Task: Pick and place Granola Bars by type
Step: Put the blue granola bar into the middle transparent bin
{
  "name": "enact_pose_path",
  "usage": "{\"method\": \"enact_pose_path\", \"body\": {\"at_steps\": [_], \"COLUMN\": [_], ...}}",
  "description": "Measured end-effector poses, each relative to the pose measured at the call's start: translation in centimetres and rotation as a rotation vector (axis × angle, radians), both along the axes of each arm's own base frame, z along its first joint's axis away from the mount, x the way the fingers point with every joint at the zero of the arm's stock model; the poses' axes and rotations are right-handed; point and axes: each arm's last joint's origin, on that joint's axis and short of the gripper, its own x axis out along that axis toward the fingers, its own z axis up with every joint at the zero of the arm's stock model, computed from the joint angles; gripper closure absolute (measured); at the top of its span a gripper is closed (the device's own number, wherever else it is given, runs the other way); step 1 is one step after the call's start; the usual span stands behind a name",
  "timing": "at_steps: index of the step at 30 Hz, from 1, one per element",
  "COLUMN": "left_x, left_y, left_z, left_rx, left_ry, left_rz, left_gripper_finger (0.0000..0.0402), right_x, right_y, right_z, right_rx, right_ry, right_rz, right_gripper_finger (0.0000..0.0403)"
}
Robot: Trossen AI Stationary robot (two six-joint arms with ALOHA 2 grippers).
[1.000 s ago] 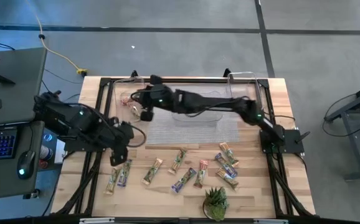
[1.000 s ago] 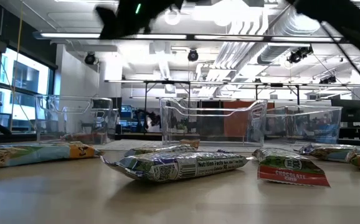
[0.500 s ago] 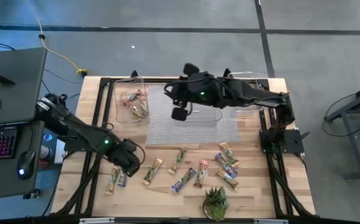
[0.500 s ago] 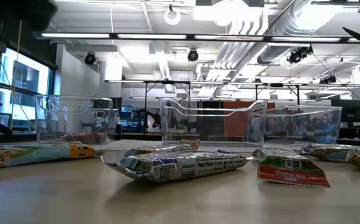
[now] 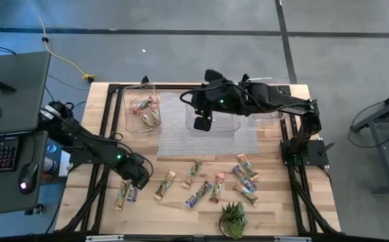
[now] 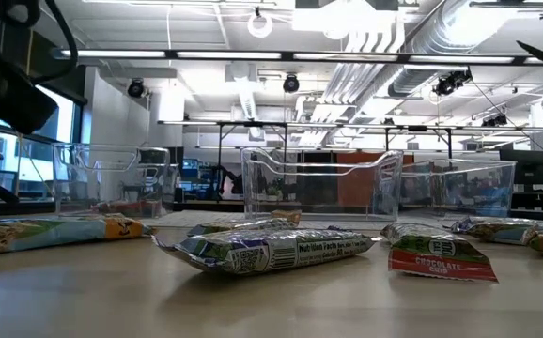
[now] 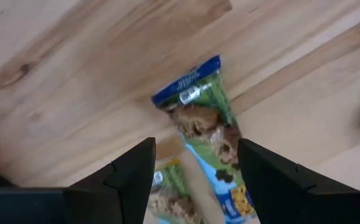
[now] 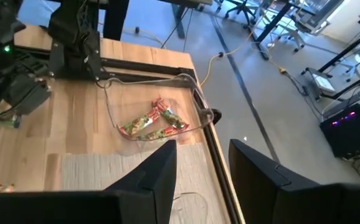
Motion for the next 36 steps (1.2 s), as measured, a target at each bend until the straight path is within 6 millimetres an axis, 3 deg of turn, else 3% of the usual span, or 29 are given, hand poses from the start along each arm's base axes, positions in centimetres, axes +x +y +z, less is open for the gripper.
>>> {"method": "enact_pose_path", "body": {"at_steps": [12, 22, 36], "left_x": [-0.5, -0.4, 0.1], "left_y": [0.4, 0.5, 0.3], "left_z": [-1.7, -1.9, -1.8], "left_rx": [0.009, 0.051, 0.047], "left_ry": [-0.027, -0.07, -0.138], "left_rz": [0.004, -0.02, -0.069], "left_gripper_finger": [0.0181, 0.0184, 0.0324], "right_x": [0.0, 0.0, 0.0], "right_y": [0.0, 0.0, 0.0], "right_z": [0.0, 0.0, 0.0], "right_rx": [0.038, 0.038, 0.038], "right_ry": [-0.019, -0.019, -0.018], "right_rz": [-0.021, -0.021, -0.021], "right_gripper_finger": [0.0274, 0.0274, 0.0274]}}
